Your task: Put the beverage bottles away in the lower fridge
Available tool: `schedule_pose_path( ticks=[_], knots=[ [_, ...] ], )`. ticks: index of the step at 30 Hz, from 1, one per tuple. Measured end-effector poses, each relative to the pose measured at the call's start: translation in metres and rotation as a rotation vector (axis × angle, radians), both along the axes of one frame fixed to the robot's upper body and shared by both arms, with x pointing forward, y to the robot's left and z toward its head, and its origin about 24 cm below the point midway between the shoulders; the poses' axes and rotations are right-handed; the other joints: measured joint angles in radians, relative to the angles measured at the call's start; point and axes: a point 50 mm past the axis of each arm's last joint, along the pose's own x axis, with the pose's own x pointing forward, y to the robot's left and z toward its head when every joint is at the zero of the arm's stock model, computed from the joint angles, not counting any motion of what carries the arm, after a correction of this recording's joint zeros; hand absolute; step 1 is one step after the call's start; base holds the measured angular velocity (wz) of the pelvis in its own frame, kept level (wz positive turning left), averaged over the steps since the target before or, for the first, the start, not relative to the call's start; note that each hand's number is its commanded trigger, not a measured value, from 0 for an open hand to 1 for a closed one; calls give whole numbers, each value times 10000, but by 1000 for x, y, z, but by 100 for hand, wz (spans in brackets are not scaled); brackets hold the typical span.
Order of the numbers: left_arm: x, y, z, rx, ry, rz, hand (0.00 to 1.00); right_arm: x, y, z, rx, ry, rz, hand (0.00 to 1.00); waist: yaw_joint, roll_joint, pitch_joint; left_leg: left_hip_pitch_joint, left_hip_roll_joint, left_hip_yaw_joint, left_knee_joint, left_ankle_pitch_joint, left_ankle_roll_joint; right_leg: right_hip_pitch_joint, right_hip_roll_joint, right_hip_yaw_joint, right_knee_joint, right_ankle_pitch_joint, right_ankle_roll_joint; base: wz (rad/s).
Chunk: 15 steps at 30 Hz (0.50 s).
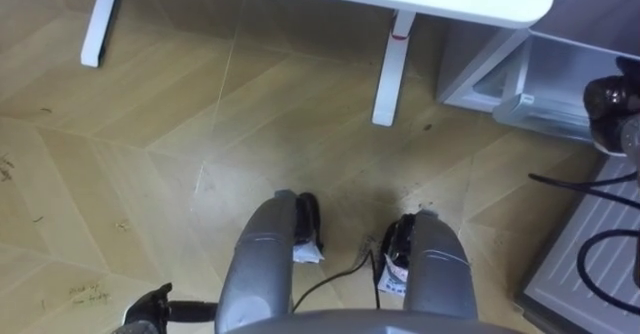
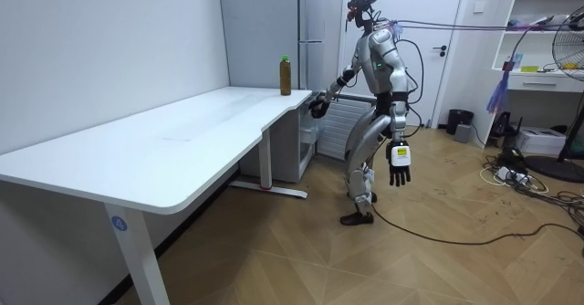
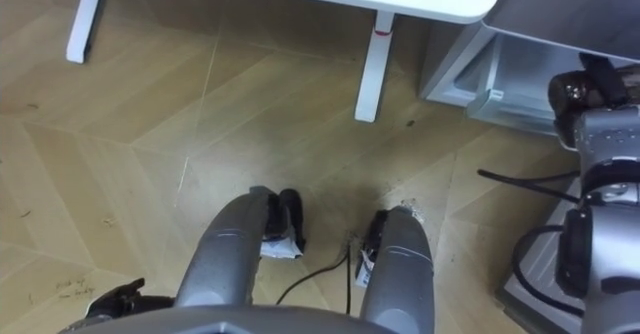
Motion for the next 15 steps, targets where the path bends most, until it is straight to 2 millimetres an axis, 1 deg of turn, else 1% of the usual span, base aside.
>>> schedule_pose_path(
  ticks=[4, 7, 9, 10, 11, 13, 15],
  knots=[
    [0, 0, 0, 11, 22, -14, 0, 0, 0, 0, -92, -109, 120, 0, -3, -35, 9, -12, 8, -6, 94, -2, 0, 3, 3, -7, 10, 1, -1, 0],
    [-1, 1, 0, 25, 33, -8, 0, 3, 0, 4, -569, -37, 437, 0, -93, -77, -5, -7, 24, -19, 104, -5, 0, 51, 7, -51, -8, 11, 2, 0],
    [-1, 1, 0, 14, 7, 39, 0, 2, -1, 4, -1272, 452, 849, 0, -82, -73, -7, -7, 129, -11, 84, -7, 5, 88, 105, -78, -125, 96, -4, -8],
    [-2, 2, 0, 42, 49, 57, 0, 4, -1, 6, -2135, 1016, 1387, 0, -52, -73, -9, -4, 157, -16, 36, -7, 5, 96, 157, -67, -180, 138, -8, -10],
    [-2, 2, 0, 67, 85, 35, 0, 6, 0, 8, -2962, 1500, 1868, 0, -101, -79, -13, 4, 151, -17, -7, -4, 6, 93, 158, -68, -207, 156, -5, -7],
    [-3, 2, 0, 72, 129, -42, 0, 7, -1, 11, -3870, 2067, 2299, 0, -102, -79, -13, 28, 159, -6, -29, -1, 6, 95, 183, -34, -231, 182, 0, -5],
    [-4, 1, 0, 41, 181, -149, 0, 8, -1, 12, -4323, 2460, 2451, 0, -79, -79, -13, 50, 163, 10, -34, -2, 6, 96, 190, -5, -231, 189, 1, -4]
  ],
)
